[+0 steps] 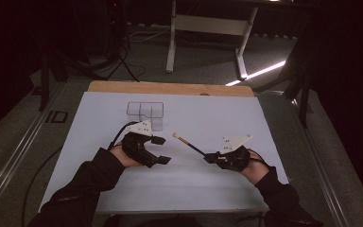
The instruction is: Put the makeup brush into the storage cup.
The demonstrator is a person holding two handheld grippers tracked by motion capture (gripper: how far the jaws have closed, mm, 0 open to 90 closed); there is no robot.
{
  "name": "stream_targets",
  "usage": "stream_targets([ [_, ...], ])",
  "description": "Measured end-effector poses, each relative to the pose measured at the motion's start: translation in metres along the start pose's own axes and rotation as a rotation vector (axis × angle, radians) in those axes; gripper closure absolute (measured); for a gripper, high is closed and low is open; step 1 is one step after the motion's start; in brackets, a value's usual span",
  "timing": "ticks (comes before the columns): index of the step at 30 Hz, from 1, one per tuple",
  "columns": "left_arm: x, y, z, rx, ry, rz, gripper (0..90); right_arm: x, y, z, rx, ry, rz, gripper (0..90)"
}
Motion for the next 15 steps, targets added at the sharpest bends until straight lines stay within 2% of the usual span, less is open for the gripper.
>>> stream_targets([
  [4, -0.001, 0.003, -0.001, 0.033, -0.047, -0.027, 22.7, 0.0, -0.001, 0.0, -0.059, -0.037, -0.027, 86.0],
  [5, -0.001, 0.003, -0.003, 0.048, -0.076, -0.031, 22.7, 0.0, 0.0, 0.0, -0.074, -0.045, -0.038, 86.0],
  [7, -0.001, 0.005, -0.006, 0.078, -0.116, -0.03, 23.5, 0.002, 0.002, -0.004, -0.121, -0.088, -0.07, 86.0],
  [9, 0.0, 0.007, -0.011, 0.09, -0.151, -0.046, 24.8, 0.004, 0.004, -0.007, -0.152, -0.124, -0.099, 86.0],
  [13, -0.001, 0.007, -0.019, 0.127, -0.206, -0.04, 25.1, 0.006, 0.005, -0.013, -0.227, -0.199, -0.141, 86.0],
  [15, -0.004, 0.008, -0.022, 0.138, -0.227, -0.045, 25.1, 0.005, 0.006, -0.014, -0.242, -0.219, -0.15, 86.0],
])
Point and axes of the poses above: each handheld gripper's, and its own axes: x roughly backward along the jaws, z roughly out of its underside, y roughly to its left, the point moved 9 cm from there along -x, roughly forward along the jaws, and after that the axes turned 15 degrees about -x, right-handed, at the moved point
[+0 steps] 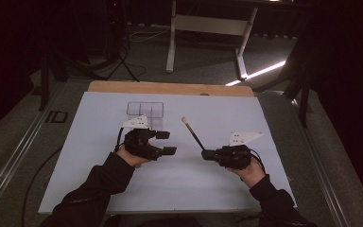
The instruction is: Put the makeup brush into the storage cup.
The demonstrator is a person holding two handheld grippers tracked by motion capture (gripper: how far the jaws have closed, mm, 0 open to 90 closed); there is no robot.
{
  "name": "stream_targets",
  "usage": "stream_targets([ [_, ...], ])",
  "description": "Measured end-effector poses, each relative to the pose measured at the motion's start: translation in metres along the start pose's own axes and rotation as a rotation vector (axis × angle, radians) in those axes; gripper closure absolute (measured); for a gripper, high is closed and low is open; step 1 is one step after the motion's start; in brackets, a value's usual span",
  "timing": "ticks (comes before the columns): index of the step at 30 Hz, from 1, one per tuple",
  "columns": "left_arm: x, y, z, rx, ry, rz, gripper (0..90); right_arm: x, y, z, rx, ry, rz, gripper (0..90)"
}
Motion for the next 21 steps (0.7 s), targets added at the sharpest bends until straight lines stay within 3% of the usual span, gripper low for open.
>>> stream_targets([
  [8, -0.011, 0.0, -0.011, 0.026, -0.104, -0.025, 34.8, -0.007, 0.008, -0.005, 0.015, -0.052, -0.017, 86.0],
  [12, -0.01, 0.003, -0.019, 0.027, -0.16, -0.051, 43.2, -0.011, 0.01, -0.003, 0.035, -0.043, -0.011, 86.0],
  [21, -0.011, 0.007, -0.033, 0.045, -0.206, -0.068, 59.0, -0.015, 0.01, 0.0, 0.049, -0.025, -0.014, 86.0],
])
Point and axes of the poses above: each handheld gripper's, and its own axes: x roughly backward along the jaws, z roughly out of its underside, y roughly to its left, the point moved 9 cm from there along -x, roughly forward along the jaws, and after that the axes turned 15 degrees about -x, right-handed, at the moved point
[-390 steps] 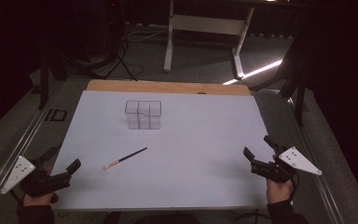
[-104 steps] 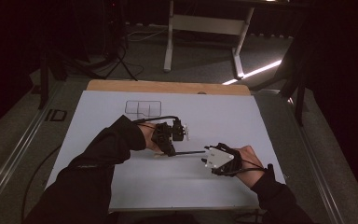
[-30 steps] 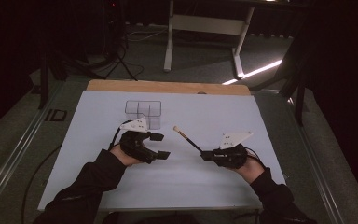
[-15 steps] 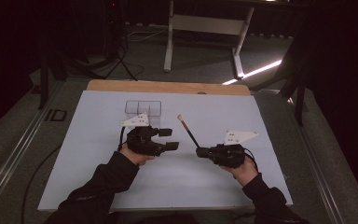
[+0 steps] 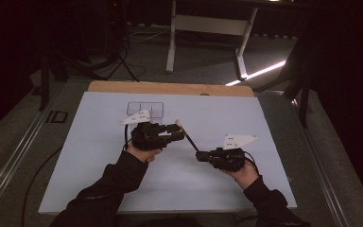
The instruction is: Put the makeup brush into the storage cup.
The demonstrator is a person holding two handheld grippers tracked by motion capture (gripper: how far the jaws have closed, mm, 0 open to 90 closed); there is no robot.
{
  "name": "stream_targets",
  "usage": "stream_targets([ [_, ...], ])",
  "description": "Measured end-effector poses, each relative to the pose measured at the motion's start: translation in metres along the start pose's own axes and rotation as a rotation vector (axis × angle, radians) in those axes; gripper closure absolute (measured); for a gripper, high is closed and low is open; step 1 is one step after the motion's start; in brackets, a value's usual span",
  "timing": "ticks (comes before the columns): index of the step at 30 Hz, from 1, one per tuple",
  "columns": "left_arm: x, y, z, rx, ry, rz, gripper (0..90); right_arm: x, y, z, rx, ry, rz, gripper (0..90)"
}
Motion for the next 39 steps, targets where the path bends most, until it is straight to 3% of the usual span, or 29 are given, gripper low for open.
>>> stream_targets([
  [11, -0.008, -0.004, -0.002, -0.005, 0.006, 0.043, 76.1, -0.001, 0.0, 0.001, 0.011, 0.012, 0.005, 86.0],
  [14, -0.009, -0.005, -0.002, 0.012, 0.005, 0.069, 80.2, -0.001, -0.001, 0.001, 0.015, 0.016, 0.008, 85.9],
  [17, -0.01, -0.006, -0.002, 0.009, 0.012, 0.079, 81.3, -0.001, -0.001, 0.002, 0.018, 0.021, 0.009, 85.9],
  [20, -0.013, -0.01, -0.002, 0.007, 0.034, 0.12, 83.7, -0.002, -0.003, 0.005, 0.032, 0.042, 0.019, 85.8],
  [22, -0.015, -0.011, -0.002, -0.007, 0.057, 0.126, 83.8, -0.003, -0.003, 0.007, 0.033, 0.055, 0.02, 85.8],
  [25, -0.015, -0.011, -0.002, 0.008, 0.073, 0.123, 84.3, -0.003, -0.004, 0.008, 0.036, 0.064, 0.027, 85.8],
  [30, -0.015, -0.012, -0.003, 0.003, 0.073, 0.122, 84.7, -0.003, -0.005, 0.008, 0.044, 0.067, 0.04, 85.0],
  [35, -0.016, -0.015, -0.006, -0.03, 0.093, 0.118, 84.8, -0.005, -0.004, 0.011, 0.027, 0.099, 0.047, 64.6],
  [39, -0.015, -0.016, -0.011, -0.042, 0.1, 0.118, 84.8, -0.008, -0.003, 0.013, 0.018, 0.121, 0.049, 54.7],
])
Point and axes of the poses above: each handheld gripper's, and its own axes: x roughly backward along the jaws, z roughly out of its underside, y roughly to its left, the point moved 9 cm from there along -x, roughly forward along the jaws, and after that the axes turned 15 degrees about -x, right-handed, at the moved point
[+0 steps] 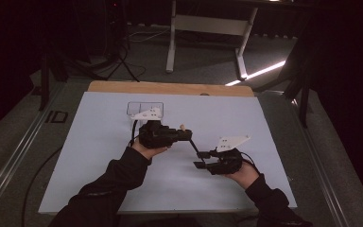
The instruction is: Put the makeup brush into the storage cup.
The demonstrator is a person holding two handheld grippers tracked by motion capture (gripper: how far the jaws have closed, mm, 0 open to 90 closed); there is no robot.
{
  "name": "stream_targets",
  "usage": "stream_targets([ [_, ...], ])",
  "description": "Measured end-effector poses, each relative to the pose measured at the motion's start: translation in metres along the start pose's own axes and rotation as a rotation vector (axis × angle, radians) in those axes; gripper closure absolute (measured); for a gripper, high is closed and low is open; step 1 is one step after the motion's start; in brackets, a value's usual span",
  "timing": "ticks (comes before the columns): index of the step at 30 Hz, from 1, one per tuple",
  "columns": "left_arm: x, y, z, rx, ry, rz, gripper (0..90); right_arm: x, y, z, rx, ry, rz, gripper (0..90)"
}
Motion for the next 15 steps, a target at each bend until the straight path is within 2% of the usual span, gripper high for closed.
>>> stream_targets([
  [1, 0.001, 0.001, -0.001, -0.007, 0.004, -0.008, 84.8, 0.0, 0.0, -0.001, -0.004, -0.001, -0.003, 52.2],
  [2, 0.001, 0.0, -0.002, -0.004, 0.003, 0.004, 84.9, 0.001, 0.0, -0.002, -0.006, -0.001, 0.001, 49.7],
  [3, 0.002, 0.0, -0.004, -0.008, 0.002, -0.009, 84.8, 0.002, -0.001, -0.003, -0.005, -0.006, 0.004, 48.3],
  [4, 0.003, 0.0, -0.005, -0.003, 0.004, 0.002, 84.8, 0.003, -0.001, -0.004, -0.008, -0.008, 0.003, 45.7],
  [5, 0.003, 0.0, -0.006, -0.018, 0.012, -0.011, 84.8, 0.003, -0.002, -0.005, -0.008, -0.008, 0.01, 42.0],
  [7, 0.005, -0.001, -0.009, -0.018, 0.014, -0.005, 84.8, 0.004, -0.003, -0.007, -0.015, -0.011, 0.029, 34.3],
  [8, 0.005, -0.001, -0.009, -0.018, 0.014, -0.005, 84.8, 0.004, -0.003, -0.007, -0.015, -0.011, 0.029, 34.3],
  [9, 0.007, 0.0, -0.011, -0.019, 0.018, -0.01, 84.8, 0.005, -0.004, -0.007, -0.018, -0.013, 0.036, 33.9],
  [11, 0.009, 0.001, -0.013, -0.031, 0.027, -0.031, 84.8, 0.006, -0.004, -0.009, -0.023, -0.016, 0.044, 27.4],
  [12, 0.01, 0.001, -0.015, -0.021, 0.026, -0.021, 84.8, 0.007, -0.004, -0.009, -0.022, -0.015, 0.037, 24.7],
  [13, 0.012, 0.002, -0.016, -0.026, 0.032, -0.037, 84.9, 0.007, -0.003, -0.008, -0.02, -0.013, 0.029, 21.6],
  [15, 0.014, 0.002, -0.019, -0.035, 0.046, -0.041, 84.8, 0.009, -0.002, -0.008, -0.017, -0.014, 0.031, 19.0],
])
Point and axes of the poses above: each handheld gripper's, and its own axes: x roughly backward along the jaws, z roughly out of its underside, y roughly to its left, the point moved 9 cm from there along -x, roughly forward along the jaws, and after that the axes turned 15 degrees about -x, right-handed, at the moved point
